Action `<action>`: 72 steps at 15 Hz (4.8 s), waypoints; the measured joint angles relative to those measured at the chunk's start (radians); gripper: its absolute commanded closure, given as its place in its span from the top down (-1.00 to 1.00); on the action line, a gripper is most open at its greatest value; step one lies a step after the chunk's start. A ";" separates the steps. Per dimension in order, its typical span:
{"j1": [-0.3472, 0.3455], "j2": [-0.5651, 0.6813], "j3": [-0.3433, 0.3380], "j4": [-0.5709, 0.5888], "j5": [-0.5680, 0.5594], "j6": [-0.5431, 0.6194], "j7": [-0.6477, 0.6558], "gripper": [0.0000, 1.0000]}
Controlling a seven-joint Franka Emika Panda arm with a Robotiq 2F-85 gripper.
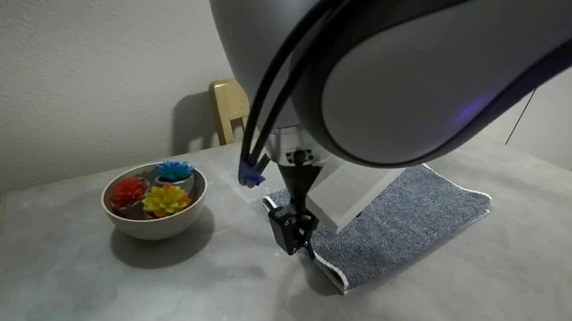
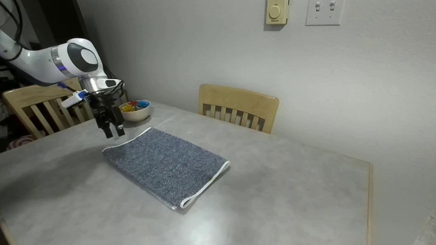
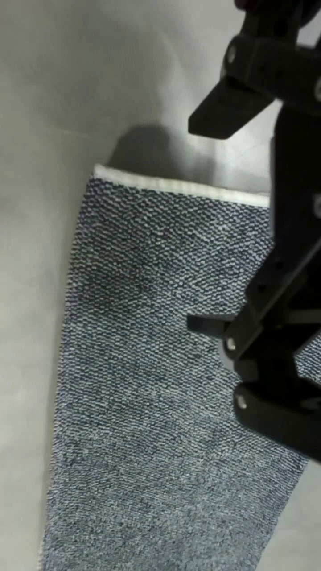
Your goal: Fold the towel
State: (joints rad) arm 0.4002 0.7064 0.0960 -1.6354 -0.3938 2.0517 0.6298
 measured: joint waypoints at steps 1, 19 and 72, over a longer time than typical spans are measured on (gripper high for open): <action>0.000 0.015 0.000 0.022 0.001 0.000 -0.023 1.00; -0.020 0.141 -0.033 0.161 0.096 0.035 -0.277 1.00; -0.079 -0.318 -0.017 -0.270 0.077 0.197 -0.625 -0.95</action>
State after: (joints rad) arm 0.3208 0.3889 0.0789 -1.9055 -0.3166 2.2492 0.0051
